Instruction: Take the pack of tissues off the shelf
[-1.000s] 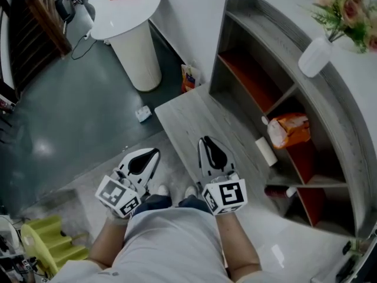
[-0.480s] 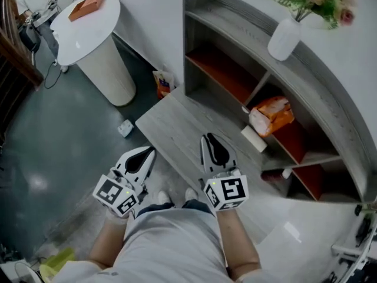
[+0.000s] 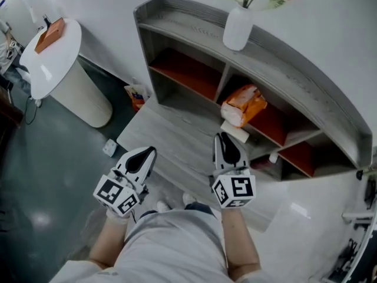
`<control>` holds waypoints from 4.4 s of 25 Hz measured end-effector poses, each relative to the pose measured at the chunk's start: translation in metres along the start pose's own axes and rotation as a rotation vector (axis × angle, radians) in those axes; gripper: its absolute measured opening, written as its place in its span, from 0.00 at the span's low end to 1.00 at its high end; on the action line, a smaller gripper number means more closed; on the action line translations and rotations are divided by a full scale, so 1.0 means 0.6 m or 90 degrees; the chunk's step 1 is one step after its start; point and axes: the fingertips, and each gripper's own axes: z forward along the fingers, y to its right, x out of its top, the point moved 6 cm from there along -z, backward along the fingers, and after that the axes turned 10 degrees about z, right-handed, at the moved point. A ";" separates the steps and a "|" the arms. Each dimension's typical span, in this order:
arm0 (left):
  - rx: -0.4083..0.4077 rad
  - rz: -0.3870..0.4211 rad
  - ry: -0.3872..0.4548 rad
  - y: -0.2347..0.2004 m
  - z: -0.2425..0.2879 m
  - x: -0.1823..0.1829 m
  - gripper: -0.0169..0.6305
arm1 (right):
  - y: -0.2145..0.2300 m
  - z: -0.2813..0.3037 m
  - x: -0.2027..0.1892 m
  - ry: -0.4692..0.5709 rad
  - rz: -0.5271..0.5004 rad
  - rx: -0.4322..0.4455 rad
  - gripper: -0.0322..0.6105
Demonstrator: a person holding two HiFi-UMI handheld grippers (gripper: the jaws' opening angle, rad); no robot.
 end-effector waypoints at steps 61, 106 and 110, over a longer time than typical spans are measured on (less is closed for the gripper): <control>0.013 -0.009 -0.029 0.042 -0.028 -0.036 0.05 | 0.042 -0.025 -0.025 -0.056 -0.007 -0.125 0.08; 0.417 -0.046 -0.023 -0.091 -0.344 -0.051 0.05 | -0.416 0.148 -0.190 -0.240 -0.002 0.439 0.08; 0.435 -0.050 -0.024 -0.093 -0.378 -0.049 0.05 | -0.464 0.137 -0.199 -0.248 -0.008 0.483 0.08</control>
